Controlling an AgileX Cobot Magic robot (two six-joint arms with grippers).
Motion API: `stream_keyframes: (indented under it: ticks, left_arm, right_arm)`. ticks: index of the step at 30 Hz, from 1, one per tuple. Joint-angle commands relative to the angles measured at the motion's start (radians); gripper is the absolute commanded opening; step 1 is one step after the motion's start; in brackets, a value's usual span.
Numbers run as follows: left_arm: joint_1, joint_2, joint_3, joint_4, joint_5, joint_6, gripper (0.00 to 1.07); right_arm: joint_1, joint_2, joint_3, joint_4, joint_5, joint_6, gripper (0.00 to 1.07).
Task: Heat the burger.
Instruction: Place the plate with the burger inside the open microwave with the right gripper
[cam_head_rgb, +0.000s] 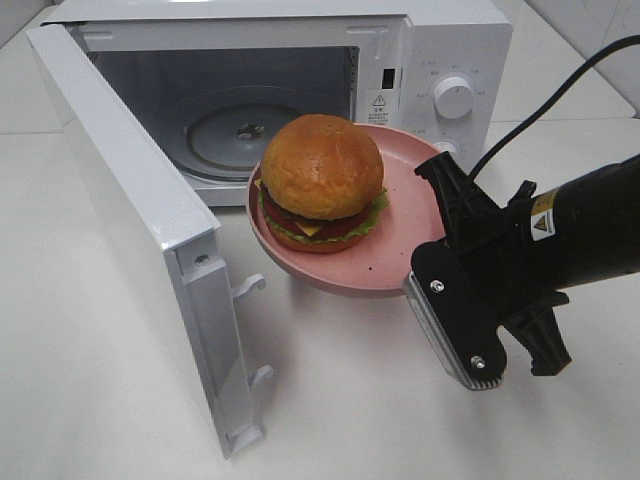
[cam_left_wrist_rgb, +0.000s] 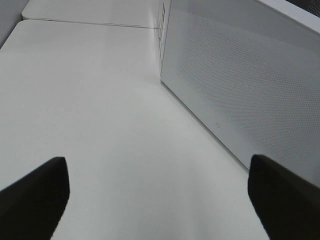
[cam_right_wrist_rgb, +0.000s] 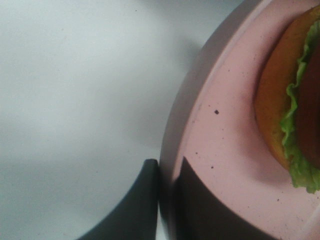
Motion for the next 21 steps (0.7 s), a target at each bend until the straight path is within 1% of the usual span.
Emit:
stream_keyframes:
  ticks: [1,6,12,21]
  left_arm:
    - [-0.001,-0.016,0.001,-0.006,0.006,0.0,0.88]
    - [-0.001,-0.016,0.001,-0.006,0.006,0.0,0.88]
    - [-0.001,-0.016,0.001,-0.006,0.006,0.0,0.88]
    - [-0.001,-0.016,0.001,-0.006,0.006,0.0,0.88]
  right_arm:
    - [0.001,0.024,-0.061,-0.011,-0.083,-0.007,0.01]
    - [0.001,0.059,-0.094,-0.011,-0.083,-0.007,0.0]
    - [0.036,0.124,-0.15,-0.011,-0.083,-0.007,0.0]
    - [0.036,0.2,-0.225,-0.011,-0.081,-0.005,0.0]
